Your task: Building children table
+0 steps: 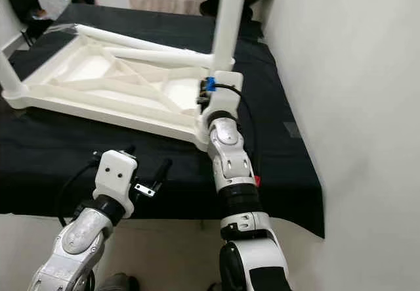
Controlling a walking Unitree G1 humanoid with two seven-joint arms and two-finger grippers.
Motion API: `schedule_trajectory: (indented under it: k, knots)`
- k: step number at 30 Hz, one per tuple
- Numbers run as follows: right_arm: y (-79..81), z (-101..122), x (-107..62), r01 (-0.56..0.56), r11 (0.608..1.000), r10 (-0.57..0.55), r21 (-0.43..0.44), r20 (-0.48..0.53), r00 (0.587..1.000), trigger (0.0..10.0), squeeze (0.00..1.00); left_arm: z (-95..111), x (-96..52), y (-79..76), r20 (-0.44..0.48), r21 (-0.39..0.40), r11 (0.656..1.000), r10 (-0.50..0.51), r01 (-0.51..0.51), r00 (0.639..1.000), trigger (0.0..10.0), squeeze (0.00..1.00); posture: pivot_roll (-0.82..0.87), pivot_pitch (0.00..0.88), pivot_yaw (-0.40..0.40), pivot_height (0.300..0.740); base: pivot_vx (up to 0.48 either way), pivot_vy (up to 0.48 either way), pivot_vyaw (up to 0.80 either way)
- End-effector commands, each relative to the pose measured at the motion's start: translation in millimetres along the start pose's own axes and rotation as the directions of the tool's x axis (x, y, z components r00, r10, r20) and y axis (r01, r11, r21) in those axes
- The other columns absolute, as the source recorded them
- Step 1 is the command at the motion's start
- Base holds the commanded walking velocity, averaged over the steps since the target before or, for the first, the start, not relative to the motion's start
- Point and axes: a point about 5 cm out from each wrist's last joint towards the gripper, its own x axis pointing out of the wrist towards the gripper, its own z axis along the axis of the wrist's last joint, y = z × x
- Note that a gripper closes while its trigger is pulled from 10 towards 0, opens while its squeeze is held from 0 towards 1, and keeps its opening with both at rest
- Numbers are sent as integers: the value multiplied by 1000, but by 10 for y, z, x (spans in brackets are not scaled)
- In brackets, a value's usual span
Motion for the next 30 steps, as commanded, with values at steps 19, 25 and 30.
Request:
schedule_trajectory:
  k: [19,25,30]
  knots:
    - [356,-37,-77,-687,714,692,139,9,722,10000,0,-46,7,-13,-15,7,1000,-6,6,1000,10000,0,55,76,-85,740,0,0,0]
    - [302,39,-87,-822,556,826,127,25,563,10000,0,-51,-2,-17,-16,7,1000,-7,7,1000,10000,0,62,66,-90,740,0,0,0]
    - [324,152,-71,-890,441,890,113,68,450,10000,0,-55,-8,-21,-16,7,1000,-6,6,1000,10000,0,66,61,-94,740,0,0,0]
